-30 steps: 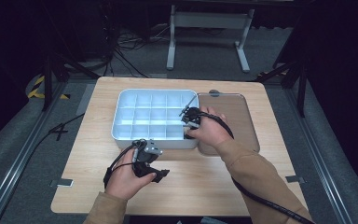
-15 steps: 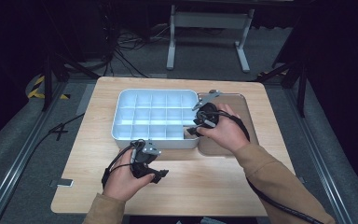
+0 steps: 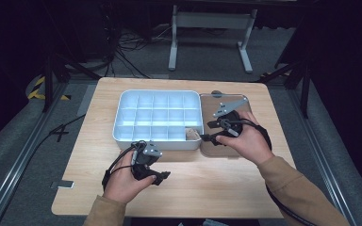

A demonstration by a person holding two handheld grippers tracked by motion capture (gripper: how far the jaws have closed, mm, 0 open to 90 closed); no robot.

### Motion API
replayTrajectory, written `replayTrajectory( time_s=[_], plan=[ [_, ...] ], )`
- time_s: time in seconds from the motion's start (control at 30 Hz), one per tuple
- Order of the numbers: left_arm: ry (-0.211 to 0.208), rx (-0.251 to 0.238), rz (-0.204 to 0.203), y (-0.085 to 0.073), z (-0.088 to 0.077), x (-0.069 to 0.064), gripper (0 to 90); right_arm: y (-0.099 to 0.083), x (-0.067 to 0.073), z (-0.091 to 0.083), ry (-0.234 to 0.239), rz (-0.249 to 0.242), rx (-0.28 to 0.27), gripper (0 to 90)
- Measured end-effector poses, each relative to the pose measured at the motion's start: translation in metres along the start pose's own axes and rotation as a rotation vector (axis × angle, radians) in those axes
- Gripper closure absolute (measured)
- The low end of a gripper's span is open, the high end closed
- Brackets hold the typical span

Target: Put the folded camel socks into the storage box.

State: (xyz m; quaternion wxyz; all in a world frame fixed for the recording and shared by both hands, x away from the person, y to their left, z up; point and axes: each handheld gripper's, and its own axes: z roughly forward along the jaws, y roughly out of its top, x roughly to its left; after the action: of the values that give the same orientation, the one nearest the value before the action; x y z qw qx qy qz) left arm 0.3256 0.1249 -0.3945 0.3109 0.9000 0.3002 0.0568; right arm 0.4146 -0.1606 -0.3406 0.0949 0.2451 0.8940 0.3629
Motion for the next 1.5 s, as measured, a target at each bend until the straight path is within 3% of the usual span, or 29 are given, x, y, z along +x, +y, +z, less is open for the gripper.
replayTrajectory(
  time_s=[0.47,0.63,0.77,0.87,1.03,1.13,1.27,1.5],
  plan=[
    [0.005,-0.001,0.0,-0.001,-0.001,0.002,31.9,-0.029,-0.009,-0.031,-0.014,0.009,-0.024,37.0],
    [0.011,-0.004,0.004,-0.001,-0.001,0.001,32.4,-0.051,-0.002,-0.032,0.052,0.057,-0.1,36.8],
    [0.007,0.002,0.008,0.0,0.0,0.001,32.4,-0.064,-0.003,-0.036,0.009,0.058,-0.098,36.6],
    [0.009,0.003,0.002,-0.001,0.0,0.001,32.3,-0.077,-0.004,-0.046,-0.046,0.025,-0.105,34.2],
    [0.012,-0.014,-0.005,-0.002,-0.003,0.003,32.4,-0.09,-0.006,-0.055,-0.072,0.031,-0.118,33.5],
    [0.017,-0.01,-0.004,-0.002,-0.004,0.006,32.4,-0.098,-0.011,-0.059,-0.071,0.048,-0.091,33.7],
    [0.014,-0.011,-0.005,-0.003,-0.006,0.006,32.2,-0.107,-0.017,-0.062,-0.069,0.08,-0.108,33.5],
    [0.013,0.005,-0.008,-0.006,-0.005,0.009,32.5,-0.132,-0.022,-0.055,-0.041,0.044,-0.076,33.3]
  ],
)
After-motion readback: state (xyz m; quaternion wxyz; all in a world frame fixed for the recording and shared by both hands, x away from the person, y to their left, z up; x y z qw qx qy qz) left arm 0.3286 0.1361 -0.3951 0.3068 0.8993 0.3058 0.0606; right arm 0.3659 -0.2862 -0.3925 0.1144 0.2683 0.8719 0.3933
